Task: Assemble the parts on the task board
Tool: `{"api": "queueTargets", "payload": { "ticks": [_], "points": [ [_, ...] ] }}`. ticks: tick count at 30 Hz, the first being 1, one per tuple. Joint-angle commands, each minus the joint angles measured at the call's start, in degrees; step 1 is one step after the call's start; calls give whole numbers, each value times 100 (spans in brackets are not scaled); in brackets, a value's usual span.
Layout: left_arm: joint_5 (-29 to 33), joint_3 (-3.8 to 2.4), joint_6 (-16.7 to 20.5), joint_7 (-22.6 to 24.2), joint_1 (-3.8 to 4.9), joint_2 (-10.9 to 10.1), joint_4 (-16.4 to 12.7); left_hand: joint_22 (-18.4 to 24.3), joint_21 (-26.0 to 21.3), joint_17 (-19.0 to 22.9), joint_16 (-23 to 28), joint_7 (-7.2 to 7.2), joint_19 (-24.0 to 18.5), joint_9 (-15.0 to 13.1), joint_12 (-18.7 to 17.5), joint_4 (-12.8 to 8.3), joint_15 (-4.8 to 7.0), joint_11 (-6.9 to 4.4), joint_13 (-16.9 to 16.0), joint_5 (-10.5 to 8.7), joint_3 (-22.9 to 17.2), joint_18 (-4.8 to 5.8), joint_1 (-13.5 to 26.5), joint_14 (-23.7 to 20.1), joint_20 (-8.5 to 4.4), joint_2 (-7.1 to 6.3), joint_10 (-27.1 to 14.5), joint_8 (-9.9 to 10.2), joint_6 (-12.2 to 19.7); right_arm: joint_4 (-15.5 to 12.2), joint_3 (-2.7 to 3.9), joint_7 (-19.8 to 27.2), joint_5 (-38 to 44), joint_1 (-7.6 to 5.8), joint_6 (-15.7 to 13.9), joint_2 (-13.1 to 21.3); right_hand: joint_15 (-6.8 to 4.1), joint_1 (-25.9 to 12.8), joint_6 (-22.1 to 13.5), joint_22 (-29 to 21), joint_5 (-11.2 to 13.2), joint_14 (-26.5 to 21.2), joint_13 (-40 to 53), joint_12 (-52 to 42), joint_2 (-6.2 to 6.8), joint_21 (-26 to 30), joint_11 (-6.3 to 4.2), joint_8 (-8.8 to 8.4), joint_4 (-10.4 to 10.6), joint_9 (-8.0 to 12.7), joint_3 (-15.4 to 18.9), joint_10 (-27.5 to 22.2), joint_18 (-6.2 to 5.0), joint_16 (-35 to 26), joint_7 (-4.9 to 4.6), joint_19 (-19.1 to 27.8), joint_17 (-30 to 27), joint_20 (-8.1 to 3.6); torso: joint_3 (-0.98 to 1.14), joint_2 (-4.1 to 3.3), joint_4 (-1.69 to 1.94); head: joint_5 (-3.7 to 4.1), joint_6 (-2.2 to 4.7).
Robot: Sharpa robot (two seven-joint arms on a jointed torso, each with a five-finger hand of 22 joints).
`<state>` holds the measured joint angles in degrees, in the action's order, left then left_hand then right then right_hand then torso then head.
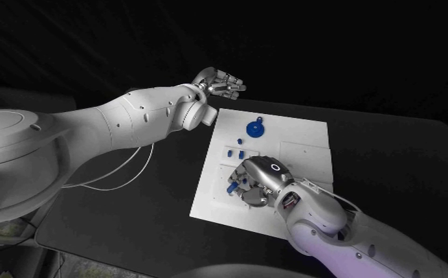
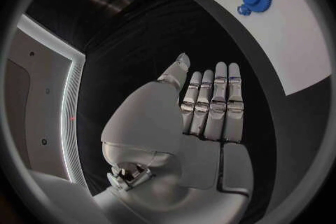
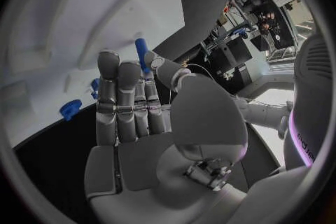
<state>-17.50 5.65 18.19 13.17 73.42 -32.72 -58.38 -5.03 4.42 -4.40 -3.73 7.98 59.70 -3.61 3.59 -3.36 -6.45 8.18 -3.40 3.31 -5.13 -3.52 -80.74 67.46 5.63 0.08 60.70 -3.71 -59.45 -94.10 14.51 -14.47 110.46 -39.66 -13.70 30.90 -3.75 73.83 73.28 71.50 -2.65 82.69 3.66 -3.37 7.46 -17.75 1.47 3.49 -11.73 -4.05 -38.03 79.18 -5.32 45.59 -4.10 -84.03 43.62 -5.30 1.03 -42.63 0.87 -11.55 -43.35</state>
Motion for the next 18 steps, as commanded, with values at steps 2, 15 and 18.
{"api": "queueTargets", "payload": {
  "ticks": [2,15,18],
  "points": [
    [-11,-4,-67,35,4,8,-9,9,30,-8,13,22,43,4,-14,-3,-12,16,7,-5,28,69,5,27,9,59,-33,15,-30,-12,-16,4,153,6,213,15,-55,-27,28,12,-12,4,8,-27,-60,-7,-85,19,-34,-9,-1,108,-119,-35,-5,-200,10,-40,1,0,-2,-10,-20],
    [-11,-4,-69,17,4,7,-1,9,30,-8,13,22,43,4,-14,-3,-12,16,7,-5,28,69,5,27,9,59,-33,15,-30,-23,-39,-41,234,6,357,48,-55,-31,32,23,-12,3,8,-26,-66,-1,-86,20,-50,-10,14,108,-116,-40,-5,-197,18,-40,0,-1,-2,-16,-38],
    [-11,-4,-70,12,4,7,-1,9,30,-8,13,22,43,4,-14,-3,-12,16,7,-5,28,69,5,27,9,59,-33,15,-30,-22,-42,-80,314,6,367,51,-55,-31,32,23,-12,3,8,-26,-66,-1,-86,20,-50,-10,14,108,-116,-40,-5,-197,18,-40,0,-2,0,-17,-38]
  ]
}}
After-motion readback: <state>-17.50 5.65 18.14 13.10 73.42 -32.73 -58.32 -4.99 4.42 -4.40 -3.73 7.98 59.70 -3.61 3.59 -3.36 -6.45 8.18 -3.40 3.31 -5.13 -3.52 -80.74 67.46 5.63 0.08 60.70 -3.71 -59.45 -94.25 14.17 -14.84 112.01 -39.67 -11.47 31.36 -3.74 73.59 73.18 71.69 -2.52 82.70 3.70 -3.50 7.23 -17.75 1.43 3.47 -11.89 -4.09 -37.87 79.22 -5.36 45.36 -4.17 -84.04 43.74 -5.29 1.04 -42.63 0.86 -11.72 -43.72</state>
